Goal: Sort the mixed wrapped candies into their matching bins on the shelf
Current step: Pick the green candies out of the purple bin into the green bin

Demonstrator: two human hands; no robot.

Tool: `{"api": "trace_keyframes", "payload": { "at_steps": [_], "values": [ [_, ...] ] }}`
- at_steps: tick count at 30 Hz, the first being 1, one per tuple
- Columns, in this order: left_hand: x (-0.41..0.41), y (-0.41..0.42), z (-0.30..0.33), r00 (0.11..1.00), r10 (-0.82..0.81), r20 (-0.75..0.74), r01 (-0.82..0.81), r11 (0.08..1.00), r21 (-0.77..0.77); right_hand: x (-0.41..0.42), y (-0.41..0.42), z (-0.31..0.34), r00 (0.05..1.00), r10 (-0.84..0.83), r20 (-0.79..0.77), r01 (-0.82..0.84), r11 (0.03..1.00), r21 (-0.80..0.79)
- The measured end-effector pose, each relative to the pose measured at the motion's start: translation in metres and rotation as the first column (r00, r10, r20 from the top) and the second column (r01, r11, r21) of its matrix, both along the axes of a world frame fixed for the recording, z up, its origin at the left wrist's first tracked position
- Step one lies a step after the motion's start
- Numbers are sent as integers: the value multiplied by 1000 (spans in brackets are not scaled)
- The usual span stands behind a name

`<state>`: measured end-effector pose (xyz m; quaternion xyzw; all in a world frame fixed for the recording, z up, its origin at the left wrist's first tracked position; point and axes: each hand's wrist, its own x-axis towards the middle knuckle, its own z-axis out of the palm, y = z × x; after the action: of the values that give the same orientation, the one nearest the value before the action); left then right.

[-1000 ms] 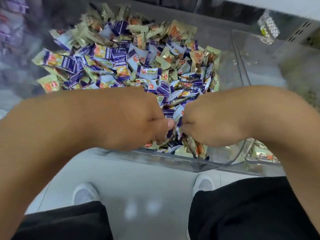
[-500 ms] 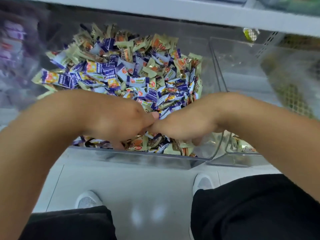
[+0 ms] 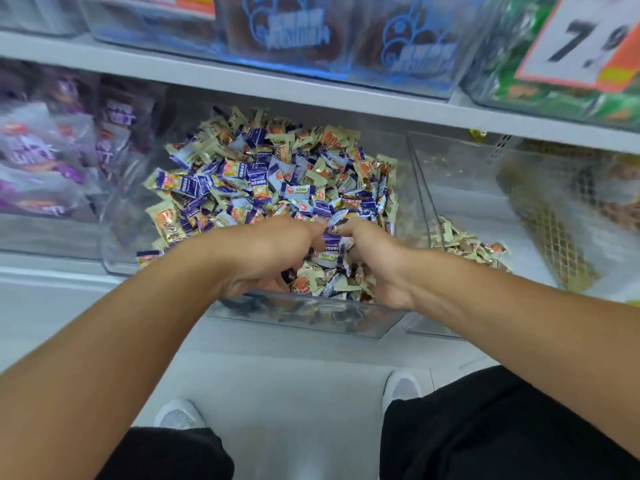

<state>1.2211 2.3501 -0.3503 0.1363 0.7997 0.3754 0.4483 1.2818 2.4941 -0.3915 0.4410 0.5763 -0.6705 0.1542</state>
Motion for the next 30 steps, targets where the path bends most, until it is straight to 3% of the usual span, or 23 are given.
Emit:
{"api": "trace_keyframes", "payload": {
  "at_steps": [4,7,9,11,13,16,18,21,25,28,30],
  "values": [
    [4,0,-6,993,110,-32,-107,991,81,2,-6,12,988,-140,-64,139,990,-23],
    [6,2,-5,978,204,46,-209,963,172,0,3,34,949,-238,-207,232,971,-55],
    [7,6,2,954,248,171,-290,909,299,-1,8,54,930,-211,-301,204,978,-54],
    [2,13,6,937,283,204,-344,846,408,-7,13,69,932,-117,-342,126,992,4],
    [-8,20,6,952,300,65,-296,839,457,-13,16,78,933,-34,-358,53,998,42],
    [-20,23,3,934,231,-272,-122,922,367,-20,23,75,903,-38,-428,66,997,50],
    [-25,23,-3,921,189,-342,-69,940,334,-20,30,66,892,-15,-453,63,994,93],
    [-33,22,-13,889,192,-416,-40,937,347,-15,39,53,887,170,-429,-55,962,268],
    [-43,18,-20,847,199,-493,2,926,378,-16,48,45,843,422,-334,-116,748,653],
    [-50,15,-21,817,216,-535,17,918,396,-23,55,42,789,568,-234,-106,501,859],
    [-52,16,-21,781,214,-586,31,925,378,-28,59,40,768,631,-113,-77,266,961]
  ]
}}
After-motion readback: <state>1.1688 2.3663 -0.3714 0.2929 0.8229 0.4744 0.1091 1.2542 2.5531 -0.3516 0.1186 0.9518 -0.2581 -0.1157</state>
